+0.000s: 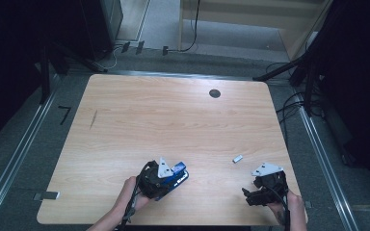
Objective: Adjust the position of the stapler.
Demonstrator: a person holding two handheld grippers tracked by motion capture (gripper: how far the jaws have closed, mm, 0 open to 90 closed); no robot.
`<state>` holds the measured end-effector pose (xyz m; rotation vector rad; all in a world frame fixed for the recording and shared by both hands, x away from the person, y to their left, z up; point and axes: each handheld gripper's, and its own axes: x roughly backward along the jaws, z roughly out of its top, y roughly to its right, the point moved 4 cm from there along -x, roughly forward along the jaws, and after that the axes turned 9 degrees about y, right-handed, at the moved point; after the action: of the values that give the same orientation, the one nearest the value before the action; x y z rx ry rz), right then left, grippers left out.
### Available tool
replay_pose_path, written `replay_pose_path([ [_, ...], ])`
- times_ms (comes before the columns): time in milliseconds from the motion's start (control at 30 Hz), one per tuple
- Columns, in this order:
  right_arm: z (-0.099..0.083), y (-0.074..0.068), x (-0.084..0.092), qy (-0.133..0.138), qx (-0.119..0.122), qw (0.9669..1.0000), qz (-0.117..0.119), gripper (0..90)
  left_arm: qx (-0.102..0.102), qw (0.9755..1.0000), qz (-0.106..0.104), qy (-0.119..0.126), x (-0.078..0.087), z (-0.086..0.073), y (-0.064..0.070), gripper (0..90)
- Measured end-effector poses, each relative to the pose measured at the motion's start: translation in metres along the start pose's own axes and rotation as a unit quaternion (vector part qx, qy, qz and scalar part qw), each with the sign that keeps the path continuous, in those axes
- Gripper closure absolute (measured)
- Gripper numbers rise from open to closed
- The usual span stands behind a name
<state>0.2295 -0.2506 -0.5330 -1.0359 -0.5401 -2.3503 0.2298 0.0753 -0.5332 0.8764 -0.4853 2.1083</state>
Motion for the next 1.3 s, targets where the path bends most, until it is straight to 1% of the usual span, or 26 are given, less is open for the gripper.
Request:
replay_pose_path([
  [67,0.0,-0.001,0.0,-0.002,-0.002,1.0,0.002,6.8,-0.003,1.0,-0.004,0.001,0.0,0.0,0.0,66.5],
  [100,0.0,-0.001,0.0,-0.002,-0.002,1.0,0.002,6.8,-0.009,0.9999,-0.005,0.0,0.0,0.001,0.001,66.5],
  [133,0.0,-0.001,0.0,-0.002,-0.003,1.0,0.003,6.8,-0.018,0.9997,-0.014,0.001,-0.001,0.001,0.002,66.6],
  [167,0.0,-0.002,0.0,-0.003,-0.006,1.0,0.004,6.8,-0.023,0.9995,-0.021,0.003,-0.001,0.001,0.002,66.8],
  [367,0.001,-0.003,0.0,-0.002,-0.013,0.9998,0.016,6.8,-0.051,0.9977,-0.043,0.008,-0.002,0.002,0.004,67.1],
  [467,0.003,-0.005,0.0,0.003,-0.011,0.9996,0.027,6.8,-0.067,0.9962,-0.055,0.009,-0.003,0.003,0.005,67.1],
  [500,0.004,-0.007,-0.001,0.005,-0.01,0.9994,0.033,6.9,-0.076,0.9951,-0.062,0.01,-0.004,0.003,0.005,67.1],
  [600,0.006,-0.01,-0.001,0.005,-0.008,0.9991,0.04,6.9,-0.08,0.9944,-0.067,0.013,-0.005,0.004,0.006,67.2],
  [667,0.007,-0.013,-0.002,0.003,-0.009,0.9989,0.045,7.1,-0.087,0.9934,-0.074,0.016,-0.005,0.004,0.007,67.2],
  [700,0.009,-0.015,-0.003,0.006,-0.008,0.9985,0.054,7.2,-0.094,0.9924,-0.078,0.016,-0.005,0.004,0.008,67.2],
  [733,0.009,-0.017,-0.003,0.005,-0.011,0.9983,0.057,7.6,-0.094,0.9924,-0.078,0.016,-0.005,0.004,0.008,67.2],
  [767,0.009,-0.017,-0.003,0.005,-0.011,0.9983,0.057,7.6,-0.097,0.9918,-0.081,0.017,-0.006,0.004,0.009,67.2],
  [800,0.011,-0.018,-0.003,0.007,-0.012,0.998,0.062,8.1,-0.1,0.9912,-0.085,0.018,-0.006,0.004,0.009,67.2],
  [833,0.011,-0.019,-0.003,0.006,-0.017,0.9978,0.064,8.1,-0.103,0.9906,-0.088,0.019,-0.006,0.004,0.009,67.2],
  [900,0.012,-0.02,-0.003,0.007,-0.018,0.9976,0.067,8.1,-0.109,0.9892,-0.096,0.019,-0.006,0.004,0.01,67.2],
  [933,0.013,-0.021,-0.004,0.009,-0.021,0.997,0.073,8.1,-0.118,0.9871,-0.106,0.018,-0.006,0.004,0.011,67.3],
  [967,0.014,-0.022,-0.004,0.009,-0.026,0.9967,0.077,8.1,-0.123,0.9864,-0.108,0.017,-0.005,0.004,0.012,67.2],
  [1033,0.014,-0.023,-0.005,0.01,-0.026,0.9964,0.08,8.1,-0.122,0.9868,-0.105,0.017,-0.006,0.004,0.012,65.7],
  [1067,0.015,-0.024,-0.005,0.01,-0.027,0.9961,0.083,8.2,-0.116,0.9873,-0.107,0.013,-0.005,0.004,0.012,65.7],
  [1100,0.015,-0.025,-0.005,0.011,-0.029,0.9956,0.089,8.3,-0.112,0.9875,-0.11,0.012,-0.005,0.004,0.012,60.4],
  [1133,0.016,-0.026,-0.004,0.01,-0.031,0.9952,0.093,8.4,-0.109,0.9882,-0.106,0.008,-0.005,0.004,0.012,54.3],
  [1167,0.016,-0.027,-0.004,0.012,-0.034,0.9947,0.097,9.7,-0.106,0.9892,-0.102,0.006,-0.004,0.004,0.011,48.8],
  [1200,0.018,-0.03,-0.002,0.02,-0.034,0.9939,0.104,13.2,-0.097,0.9905,-0.098,0.003,-0.001,0.004,0.01,41.1],
  [1233,0.02,-0.031,-0.001,0.027,-0.036,0.9934,0.105,13.6,-0.097,0.9905,-0.098,0.003,-0.001,0.004,0.01,40.2],
  [1267,0.02,-0.031,-0.001,0.027,-0.036,0.9934,0.105,13.6,-0.09,0.9919,-0.09,0.003,0.001,0.003,0.01,40.2],
  [1300,0.021,-0.033,0.0,0.031,-0.039,0.9928,0.109,13.7,-0.087,0.9921,-0.089,0.002,0.003,0.001,0.009,39.6],
])
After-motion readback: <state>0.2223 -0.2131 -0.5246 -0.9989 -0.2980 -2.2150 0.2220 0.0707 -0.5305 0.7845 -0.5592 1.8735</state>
